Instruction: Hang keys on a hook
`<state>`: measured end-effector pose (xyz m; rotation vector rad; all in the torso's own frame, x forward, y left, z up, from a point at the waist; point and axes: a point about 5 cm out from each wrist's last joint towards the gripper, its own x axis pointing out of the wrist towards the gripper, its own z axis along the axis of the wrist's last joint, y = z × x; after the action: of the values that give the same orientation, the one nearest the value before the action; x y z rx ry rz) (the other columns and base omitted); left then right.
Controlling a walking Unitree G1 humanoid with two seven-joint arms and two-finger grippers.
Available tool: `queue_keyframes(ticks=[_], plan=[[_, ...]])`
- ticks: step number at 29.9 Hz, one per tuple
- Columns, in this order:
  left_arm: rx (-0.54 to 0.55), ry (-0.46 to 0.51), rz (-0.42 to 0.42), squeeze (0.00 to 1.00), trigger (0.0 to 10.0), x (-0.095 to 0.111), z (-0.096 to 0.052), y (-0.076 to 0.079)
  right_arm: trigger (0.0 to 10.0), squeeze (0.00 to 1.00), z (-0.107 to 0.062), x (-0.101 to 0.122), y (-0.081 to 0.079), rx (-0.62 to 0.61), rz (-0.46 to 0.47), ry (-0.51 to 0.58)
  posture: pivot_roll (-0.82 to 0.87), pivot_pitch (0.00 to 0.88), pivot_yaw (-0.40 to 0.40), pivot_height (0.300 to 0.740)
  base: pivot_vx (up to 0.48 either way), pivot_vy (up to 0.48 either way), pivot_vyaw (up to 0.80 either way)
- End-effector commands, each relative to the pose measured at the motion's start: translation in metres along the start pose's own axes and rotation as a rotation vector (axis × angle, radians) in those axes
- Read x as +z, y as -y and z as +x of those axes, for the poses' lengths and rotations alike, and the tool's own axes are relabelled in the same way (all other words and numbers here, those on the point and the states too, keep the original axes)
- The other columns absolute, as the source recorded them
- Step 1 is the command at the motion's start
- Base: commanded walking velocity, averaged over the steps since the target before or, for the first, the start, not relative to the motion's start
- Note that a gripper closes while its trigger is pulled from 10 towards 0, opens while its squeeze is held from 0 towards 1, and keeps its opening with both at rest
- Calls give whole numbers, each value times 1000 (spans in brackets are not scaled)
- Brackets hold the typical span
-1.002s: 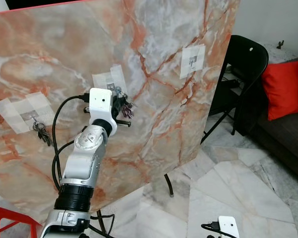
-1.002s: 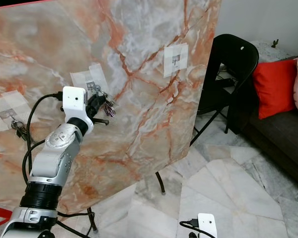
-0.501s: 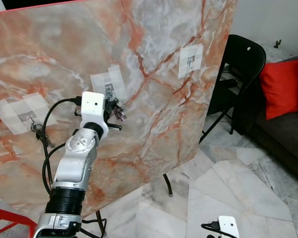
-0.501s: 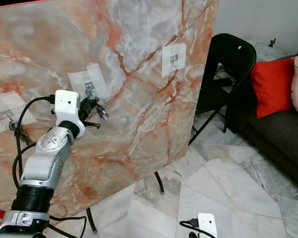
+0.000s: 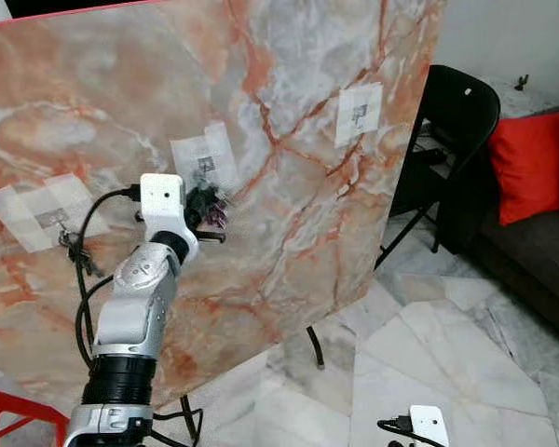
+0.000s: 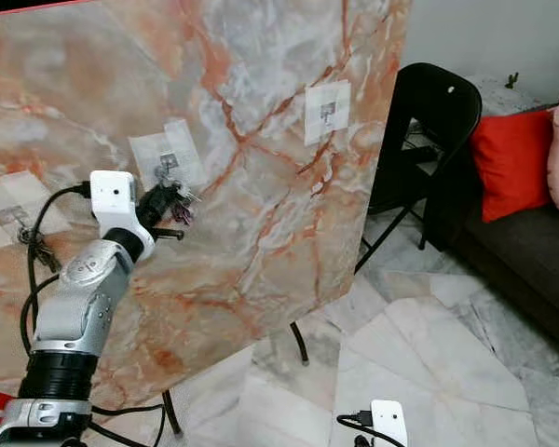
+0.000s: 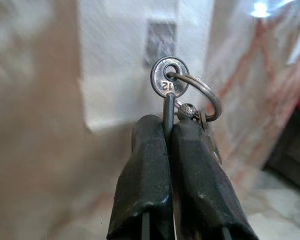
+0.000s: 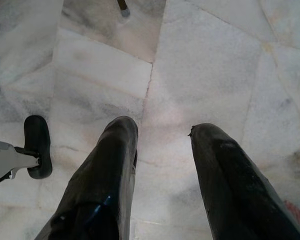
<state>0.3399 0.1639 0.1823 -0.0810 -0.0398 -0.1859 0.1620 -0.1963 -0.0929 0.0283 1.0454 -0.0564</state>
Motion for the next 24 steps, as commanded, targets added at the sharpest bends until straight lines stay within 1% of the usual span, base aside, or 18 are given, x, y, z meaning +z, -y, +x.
queue_keyframes(ticks=[1,2,8,10,13,14,15,19,22,24], plan=[[-4,-4,-16,0,10000,0,-2,0,10000,0,0,-1,1,-4,-3,-1,53,0,-30,722,0,0,0],[-7,-8,-33,0,10000,-1,-2,0,10000,0,0,-1,1,-5,-2,-1,52,0,-30,722,0,0,0],[-4,-26,-44,0,10000,-6,-4,-2,10000,0,0,-1,1,-6,-2,1,53,0,-30,722,0,0,0],[2,-26,-58,0,10000,-6,-4,-3,10000,0,0,-1,1,-5,-2,1,53,0,-30,722,0,0,0],[3,-25,-57,0,10000,-6,-4,-4,10000,0,0,-1,1,-5,-3,1,52,0,-31,722,0,0,0],[5,-24,-47,773,10000,-5,-4,-4,10000,0,0,-1,1,-5,-3,1,52,0,-30,722,0,0,0],[6,-25,-41,1000,10000,-5,-5,-4,10000,0,0,-1,1,-6,-3,1,53,0,-32,722,0,0,0],[-4,-20,-42,1000,10000,-5,-4,-2,10000,0,0,-1,1,-6,-4,1,52,0,-33,722,0,0,0],[-22,-19,-23,1000,10000,-5,-4,-1,10000,0,0,-1,2,-6,-5,1,53,0,-34,722,0,0,0],[-35,-23,8,1000,10000,-6,-4,1,10000,0,0,-1,2,-6,-6,1,53,0,-33,722,0,0,0]])
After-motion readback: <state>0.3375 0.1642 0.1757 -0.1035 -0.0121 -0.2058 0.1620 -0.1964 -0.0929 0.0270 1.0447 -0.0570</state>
